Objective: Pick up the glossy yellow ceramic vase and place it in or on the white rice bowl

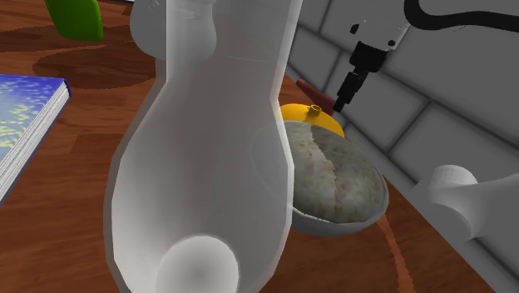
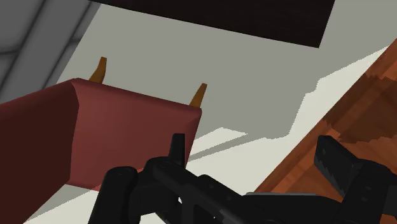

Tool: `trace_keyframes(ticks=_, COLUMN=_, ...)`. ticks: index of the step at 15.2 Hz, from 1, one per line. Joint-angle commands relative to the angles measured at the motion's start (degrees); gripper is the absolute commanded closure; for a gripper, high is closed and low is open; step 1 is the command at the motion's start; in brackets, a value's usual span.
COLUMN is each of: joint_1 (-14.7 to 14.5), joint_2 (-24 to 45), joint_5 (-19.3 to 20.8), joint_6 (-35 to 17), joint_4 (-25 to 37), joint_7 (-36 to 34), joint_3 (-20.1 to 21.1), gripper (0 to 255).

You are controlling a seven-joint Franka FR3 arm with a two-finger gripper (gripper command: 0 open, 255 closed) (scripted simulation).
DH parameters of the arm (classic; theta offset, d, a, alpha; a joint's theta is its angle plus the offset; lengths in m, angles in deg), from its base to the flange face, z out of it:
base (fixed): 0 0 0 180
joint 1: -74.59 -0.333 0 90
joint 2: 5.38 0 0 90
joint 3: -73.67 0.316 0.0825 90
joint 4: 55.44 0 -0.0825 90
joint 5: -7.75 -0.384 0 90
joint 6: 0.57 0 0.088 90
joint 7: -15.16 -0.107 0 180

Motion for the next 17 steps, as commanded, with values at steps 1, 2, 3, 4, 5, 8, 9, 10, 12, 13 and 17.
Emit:
trace_keyframes(ticks=1, joint_1=0.0, joint_2=0.0, joint_5=0.0, joint_6=0.0, joint_4=0.0, joint_7=0.0, joint_3=0.0, gripper=0)
trace_keyframes(ticks=2, joint_1=-0.38, joint_2=-0.06, joint_5=-0.67, joint_6=1.05, joint_4=0.9, joint_7=-1.6, joint_3=1.23, gripper=0)
trace_keyframes(ticks=3, joint_1=-0.73, joint_2=-0.03, joint_5=-1.34, joint_6=2.08, joint_4=1.87, joint_7=-3.19, joint_3=2.45, gripper=0)
trace_keyframes(ticks=4, joint_1=-1.07, joint_2=0.09, joint_5=-2.01, joint_6=3.09, joint_4=2.92, joint_7=-4.79, joint_3=3.66, gripper=0)
trace_keyframes(ticks=5, joint_1=-1.4, joint_2=0.31, joint_5=-2.66, joint_6=4.07, joint_4=4.04, joint_7=-6.4, joint_3=4.87, gripper=0)
trace_keyframes(ticks=8, joint_1=-2.19, joint_2=1.47, joint_5=-4.56, joint_6=6.9, joint_4=7.84, joint_7=-11.23, joint_3=8.47, gripper=0)
trace_keyframes(ticks=9, joint_1=-2.42, joint_2=2.02, joint_5=-5.15, joint_6=7.8, joint_4=9.24, joint_7=-12.86, joint_3=9.66, gripper=0)
trace_keyframes(ticks=10, joint_1=-2.6, joint_2=2.65, joint_5=-5.73, joint_6=8.68, joint_4=10.72, joint_7=-14.5, joint_3=10.85, gripper=0)
trace_keyframes(ticks=12, joint_1=-2.9, joint_2=4.15, joint_5=-6.79, joint_6=10.4, joint_4=13.88, joint_7=-17.81, joint_3=13.22, gripper=0)
trace_keyframes(ticks=13, joint_1=-3.02, joint_2=5.02, joint_5=-7.27, joint_6=11.24, joint_4=15.56, joint_7=-19.49, joint_3=14.41, gripper=0)
trace_keyframes(ticks=17, joint_1=-3.17, joint_2=9.26, joint_5=-8.82, joint_6=14.5, joint_4=23.03, joint_7=-26.4, joint_3=19.3, gripper=0)
